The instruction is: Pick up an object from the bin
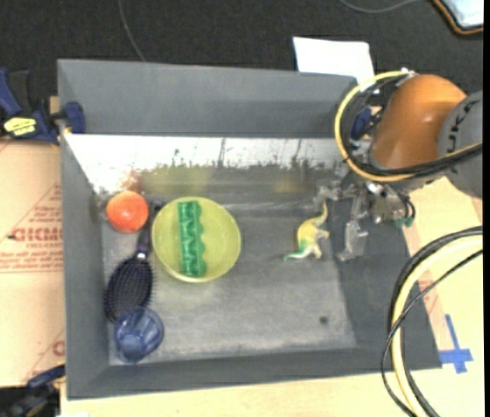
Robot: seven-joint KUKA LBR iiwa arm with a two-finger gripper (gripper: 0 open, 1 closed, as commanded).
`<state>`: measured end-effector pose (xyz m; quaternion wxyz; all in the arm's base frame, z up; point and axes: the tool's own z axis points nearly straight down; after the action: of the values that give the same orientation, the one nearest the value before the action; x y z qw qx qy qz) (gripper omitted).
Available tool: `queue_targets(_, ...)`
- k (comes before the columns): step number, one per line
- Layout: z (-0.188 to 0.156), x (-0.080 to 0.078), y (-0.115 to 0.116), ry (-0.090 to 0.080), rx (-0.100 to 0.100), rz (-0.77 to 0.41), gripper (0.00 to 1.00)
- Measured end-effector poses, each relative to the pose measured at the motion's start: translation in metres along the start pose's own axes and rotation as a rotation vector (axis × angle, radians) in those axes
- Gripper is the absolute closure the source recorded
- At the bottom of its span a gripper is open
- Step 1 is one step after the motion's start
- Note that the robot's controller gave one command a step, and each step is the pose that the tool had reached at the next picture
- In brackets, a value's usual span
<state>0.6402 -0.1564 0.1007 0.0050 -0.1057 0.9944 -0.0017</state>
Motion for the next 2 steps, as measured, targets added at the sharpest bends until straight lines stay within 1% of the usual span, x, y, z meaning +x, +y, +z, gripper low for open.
queue_targets(1, 0.029, 0.005, 0.005, -0.013, 0.006, 0.089, 0.00)
queue_targets(2, 0.028, -0.016, 0.012, -0.012, 0.010, -0.475, 1.00)
